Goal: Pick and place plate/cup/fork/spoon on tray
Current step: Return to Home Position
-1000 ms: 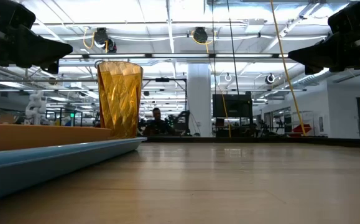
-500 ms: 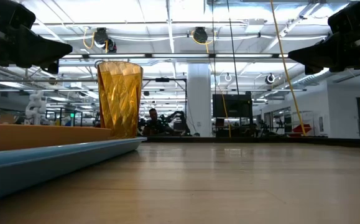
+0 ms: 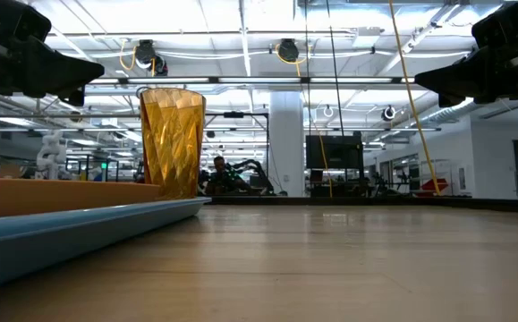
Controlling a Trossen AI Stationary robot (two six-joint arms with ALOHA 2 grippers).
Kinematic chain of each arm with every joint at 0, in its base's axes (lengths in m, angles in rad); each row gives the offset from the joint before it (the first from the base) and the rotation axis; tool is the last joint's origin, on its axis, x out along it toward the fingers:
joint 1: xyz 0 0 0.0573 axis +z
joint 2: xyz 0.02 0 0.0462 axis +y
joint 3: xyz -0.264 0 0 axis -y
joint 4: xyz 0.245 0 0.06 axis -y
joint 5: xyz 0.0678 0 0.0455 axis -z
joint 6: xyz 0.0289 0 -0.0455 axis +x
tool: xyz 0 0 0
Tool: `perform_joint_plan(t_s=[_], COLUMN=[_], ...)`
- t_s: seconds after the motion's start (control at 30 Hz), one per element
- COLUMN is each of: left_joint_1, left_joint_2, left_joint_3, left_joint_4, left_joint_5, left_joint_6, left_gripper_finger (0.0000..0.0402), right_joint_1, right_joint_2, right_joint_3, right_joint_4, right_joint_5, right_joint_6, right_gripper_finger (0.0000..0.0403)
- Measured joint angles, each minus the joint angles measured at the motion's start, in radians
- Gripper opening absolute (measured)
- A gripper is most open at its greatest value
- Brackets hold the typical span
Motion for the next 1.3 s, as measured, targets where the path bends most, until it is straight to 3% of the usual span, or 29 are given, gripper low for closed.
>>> perform_joint_plan(t_s=[0.23,0.53,1.3], left_joint_1=[0.0,0.0,0.0], left_joint_2=[0.0,0.0,0.0], left_joint_3=[0.0,0.0,0.0], left_joint_4=[0.0,0.0,0.0], left_joint_5=[0.0,0.0,0.0], left_joint_6=[0.0,0.0,0.0], left_gripper_finger=[0.0004,0.0031,0.0031], right_joint_1=[0.0,0.0,0.0], right_joint_2=[0.0,0.0,0.0], right_joint_3=[0.0,0.0,0.0], right_joint_4=[0.0,0.0,0.0], right_joint_5=[0.0,0.0,0.0], right_joint_6=[0.0,0.0,0.0], right_gripper_finger=[0.0,0.0,0.0])
